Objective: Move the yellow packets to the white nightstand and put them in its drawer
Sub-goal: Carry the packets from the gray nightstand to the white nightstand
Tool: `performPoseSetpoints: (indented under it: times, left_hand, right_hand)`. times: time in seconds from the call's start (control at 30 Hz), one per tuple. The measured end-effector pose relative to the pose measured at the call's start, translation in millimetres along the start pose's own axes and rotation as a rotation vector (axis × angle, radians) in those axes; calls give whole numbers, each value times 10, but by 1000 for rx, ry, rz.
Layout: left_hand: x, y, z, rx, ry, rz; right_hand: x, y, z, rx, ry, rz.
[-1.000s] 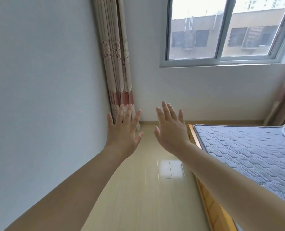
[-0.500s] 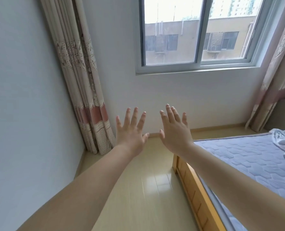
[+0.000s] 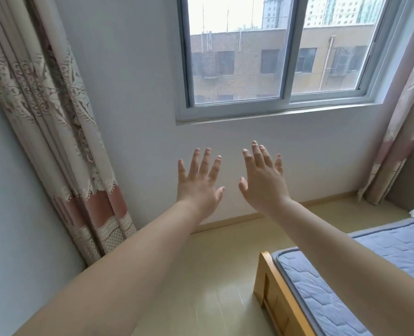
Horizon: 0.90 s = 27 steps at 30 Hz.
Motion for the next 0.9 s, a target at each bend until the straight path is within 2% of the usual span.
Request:
performPoseSetpoints:
  times: [0.2,0.37,0.63,0.9]
  left_hand:
    - [-404,-1853,-304,-141,46,39]
    - [-764,-3194,-161,-249,136,25]
    - [-1657,-5440,748,-420,184,37]
    - [-1962,-7721,2127,-650,261,84]
  right_hand:
    - [-566,-1533,365,-101,96,-26]
    - [-989,-2500,950,-201,133,-45]
    - [-1927,-3952,2574,-379,197,-8]
    - [-2316,-5244,4495,-626,335,-16]
Point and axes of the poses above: each hand's wrist, its own y-axis away from the middle knuckle, its own x-axis out of the back of the hand, z = x × y, the point moved 1 cm from there along -y, towards the middle knuckle, and after that the axes turned 3 degrees about -x, right-handed, at the moved point
